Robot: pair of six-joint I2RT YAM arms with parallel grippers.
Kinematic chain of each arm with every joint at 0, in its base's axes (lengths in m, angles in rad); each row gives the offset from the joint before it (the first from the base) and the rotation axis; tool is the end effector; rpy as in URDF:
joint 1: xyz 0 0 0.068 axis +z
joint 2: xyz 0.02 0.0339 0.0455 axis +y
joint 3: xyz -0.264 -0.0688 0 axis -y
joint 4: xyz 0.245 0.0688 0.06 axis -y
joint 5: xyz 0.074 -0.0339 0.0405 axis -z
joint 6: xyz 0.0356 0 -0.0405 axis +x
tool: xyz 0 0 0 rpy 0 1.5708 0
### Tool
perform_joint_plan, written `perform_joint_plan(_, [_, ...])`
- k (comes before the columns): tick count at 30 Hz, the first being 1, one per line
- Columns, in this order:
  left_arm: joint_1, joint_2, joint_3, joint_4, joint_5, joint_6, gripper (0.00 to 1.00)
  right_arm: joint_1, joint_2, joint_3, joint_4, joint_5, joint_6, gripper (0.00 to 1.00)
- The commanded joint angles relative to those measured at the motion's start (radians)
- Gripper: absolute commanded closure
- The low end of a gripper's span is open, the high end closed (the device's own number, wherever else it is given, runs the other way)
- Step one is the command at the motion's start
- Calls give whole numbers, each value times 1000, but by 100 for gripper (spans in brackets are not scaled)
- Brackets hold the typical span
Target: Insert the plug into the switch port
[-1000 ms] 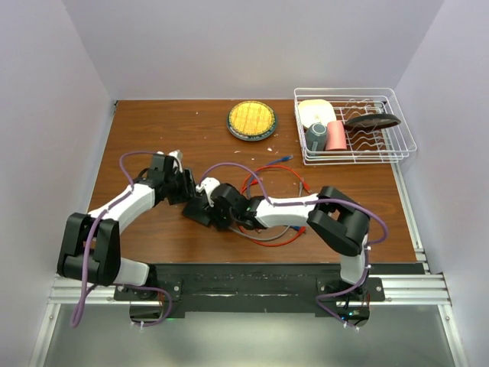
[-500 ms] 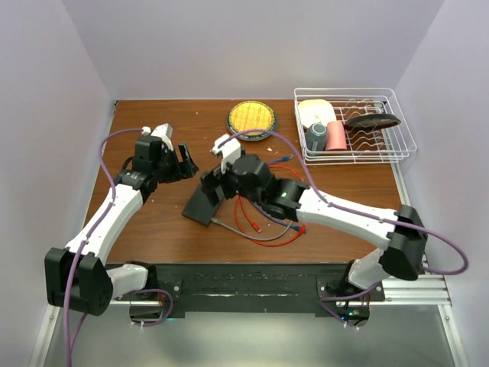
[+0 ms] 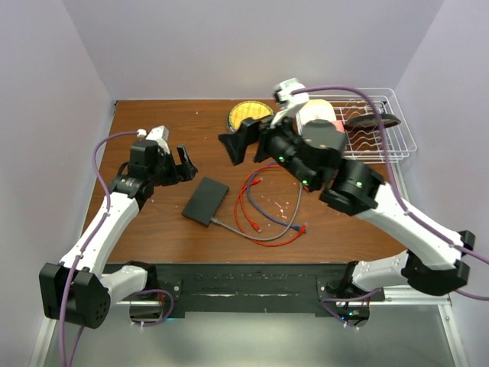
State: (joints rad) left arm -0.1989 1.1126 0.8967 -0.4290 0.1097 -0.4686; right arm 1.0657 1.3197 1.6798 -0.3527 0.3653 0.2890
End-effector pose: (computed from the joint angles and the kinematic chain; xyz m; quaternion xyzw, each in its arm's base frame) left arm 0.2372 -0.0518 0.2906 -0.0958 0.8886 -0.1924 0.4052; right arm 0.1417 0.2300 0.5125 -0.1430 0.6900 0.3377 0.6240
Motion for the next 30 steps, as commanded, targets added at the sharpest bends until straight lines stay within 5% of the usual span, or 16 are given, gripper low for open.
perform_joint_plan(1, [-2,6,-24,18,7,-4,4,-4,-68,55,-14,1,74,1])
perform_joint_plan(8, [-2,36,-18,30,15,1,0,-13,-34,179,-104,-17,165,1])
perform_joint_plan(21, [-4,43,-22,35,19,10,0,-18,-33,135,-114,-118,200,1])
perform_joint_plan(30, [-31,50,45,33,-16,30,0,-18,-186,-224,12,-25,184,1])
